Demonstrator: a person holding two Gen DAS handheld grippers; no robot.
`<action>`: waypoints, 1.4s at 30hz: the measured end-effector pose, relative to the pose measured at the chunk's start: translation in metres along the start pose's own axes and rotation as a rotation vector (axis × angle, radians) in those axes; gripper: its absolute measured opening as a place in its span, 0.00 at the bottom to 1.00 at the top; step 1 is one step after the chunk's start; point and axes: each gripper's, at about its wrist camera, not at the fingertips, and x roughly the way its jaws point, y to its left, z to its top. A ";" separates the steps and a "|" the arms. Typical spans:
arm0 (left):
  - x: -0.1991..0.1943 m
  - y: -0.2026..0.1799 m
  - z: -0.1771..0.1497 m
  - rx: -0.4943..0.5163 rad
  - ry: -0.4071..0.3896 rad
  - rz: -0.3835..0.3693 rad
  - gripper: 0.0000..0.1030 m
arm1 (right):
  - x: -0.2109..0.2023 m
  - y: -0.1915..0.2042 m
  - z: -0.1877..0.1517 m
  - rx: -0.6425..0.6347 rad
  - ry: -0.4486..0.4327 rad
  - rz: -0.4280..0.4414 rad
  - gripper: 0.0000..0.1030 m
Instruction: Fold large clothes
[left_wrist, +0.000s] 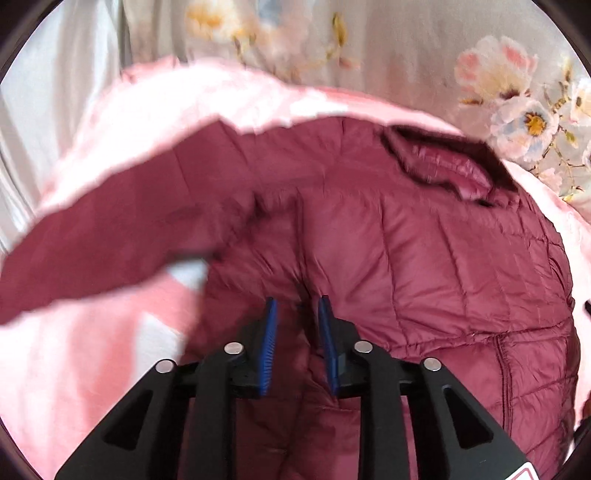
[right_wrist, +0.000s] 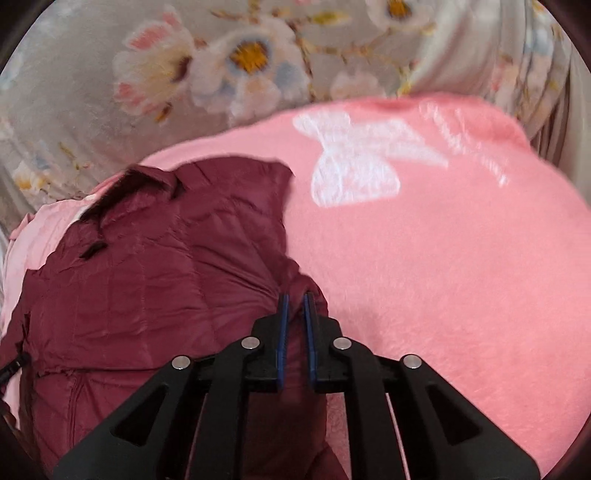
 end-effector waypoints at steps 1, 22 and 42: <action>-0.010 -0.006 0.007 0.023 -0.024 0.015 0.23 | -0.008 0.011 0.006 -0.014 -0.017 0.028 0.08; 0.067 -0.118 -0.004 0.120 -0.022 -0.039 0.46 | 0.079 0.145 -0.044 -0.247 0.132 0.134 0.23; 0.070 -0.121 -0.006 0.129 -0.036 -0.032 0.58 | 0.080 0.149 -0.047 -0.279 0.122 0.104 0.24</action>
